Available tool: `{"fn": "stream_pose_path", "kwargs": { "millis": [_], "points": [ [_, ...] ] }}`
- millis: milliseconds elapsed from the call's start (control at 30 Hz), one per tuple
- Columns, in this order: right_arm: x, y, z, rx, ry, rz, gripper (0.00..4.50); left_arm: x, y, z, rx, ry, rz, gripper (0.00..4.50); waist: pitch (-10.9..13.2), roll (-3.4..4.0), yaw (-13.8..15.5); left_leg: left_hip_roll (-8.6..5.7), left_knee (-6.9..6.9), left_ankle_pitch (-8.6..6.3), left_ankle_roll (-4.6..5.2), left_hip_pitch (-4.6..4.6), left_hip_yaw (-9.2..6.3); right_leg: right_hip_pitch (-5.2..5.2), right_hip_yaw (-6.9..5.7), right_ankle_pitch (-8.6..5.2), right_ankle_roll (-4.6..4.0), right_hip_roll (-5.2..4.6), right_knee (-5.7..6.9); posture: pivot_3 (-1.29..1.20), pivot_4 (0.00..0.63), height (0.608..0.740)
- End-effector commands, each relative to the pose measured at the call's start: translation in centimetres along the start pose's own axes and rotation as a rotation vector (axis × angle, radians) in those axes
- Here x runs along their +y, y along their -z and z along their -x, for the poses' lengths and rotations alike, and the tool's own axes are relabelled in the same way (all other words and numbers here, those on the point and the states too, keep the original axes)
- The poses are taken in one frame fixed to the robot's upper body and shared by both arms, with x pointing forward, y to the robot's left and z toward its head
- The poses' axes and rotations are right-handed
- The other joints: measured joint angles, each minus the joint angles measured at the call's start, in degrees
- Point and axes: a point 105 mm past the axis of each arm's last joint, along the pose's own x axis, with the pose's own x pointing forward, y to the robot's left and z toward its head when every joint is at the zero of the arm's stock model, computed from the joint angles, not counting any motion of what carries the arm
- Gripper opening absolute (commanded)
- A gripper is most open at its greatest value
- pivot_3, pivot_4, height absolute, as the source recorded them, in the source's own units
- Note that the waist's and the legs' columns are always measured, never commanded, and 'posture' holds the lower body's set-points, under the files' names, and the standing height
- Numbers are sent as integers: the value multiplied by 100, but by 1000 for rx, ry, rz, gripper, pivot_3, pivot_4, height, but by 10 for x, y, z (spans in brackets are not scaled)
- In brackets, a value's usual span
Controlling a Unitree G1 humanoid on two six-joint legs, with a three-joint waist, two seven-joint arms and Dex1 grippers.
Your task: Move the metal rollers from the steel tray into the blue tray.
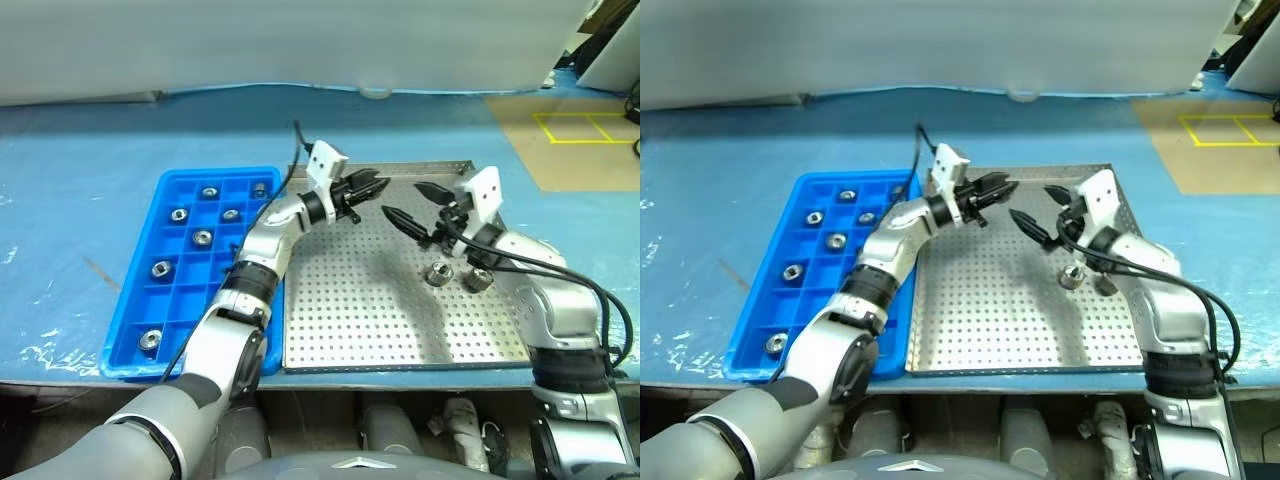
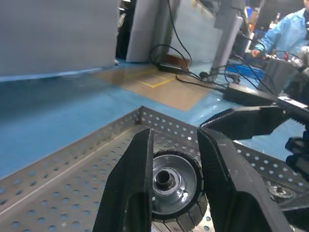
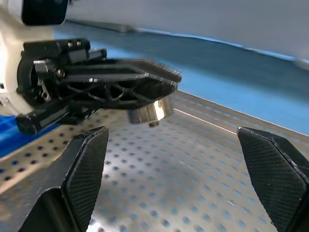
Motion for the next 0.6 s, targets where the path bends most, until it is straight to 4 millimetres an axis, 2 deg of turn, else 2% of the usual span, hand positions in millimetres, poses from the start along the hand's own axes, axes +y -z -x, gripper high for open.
{"fn": "stream_pose_path", "kwargs": {
  "millis": [33,300,500,600],
  "points": [
    [18,-12,-19,-41,-197,-19,4500,0,-19,27,-53,-78,-48,1030,0,0,97,1,0,1,2,0,0,0,-1,0,-1,0,1,10,150,740],
    [48,-3,-51,8,-503,-54,4500,-2,-19,93,-14,-304,-100,1030,3,-1,633,8,5,1,-5,-15,-5,0,-20,1,-3,-3,4,241,150,740],
    [61,0,-70,21,-617,-45,4500,-9,-43,125,-70,-454,-178,1030,4,-2,885,11,8,6,-16,-31,-21,-3,-40,2,-3,-5,10,324,150,740],
    [66,4,-75,32,-653,-44,4500,-12,-41,142,-62,-526,-194,1030,3,-2,916,11,8,7,-19,-39,-30,-5,-50,1,-3,-5,10,324,150,740]
  ]
}}
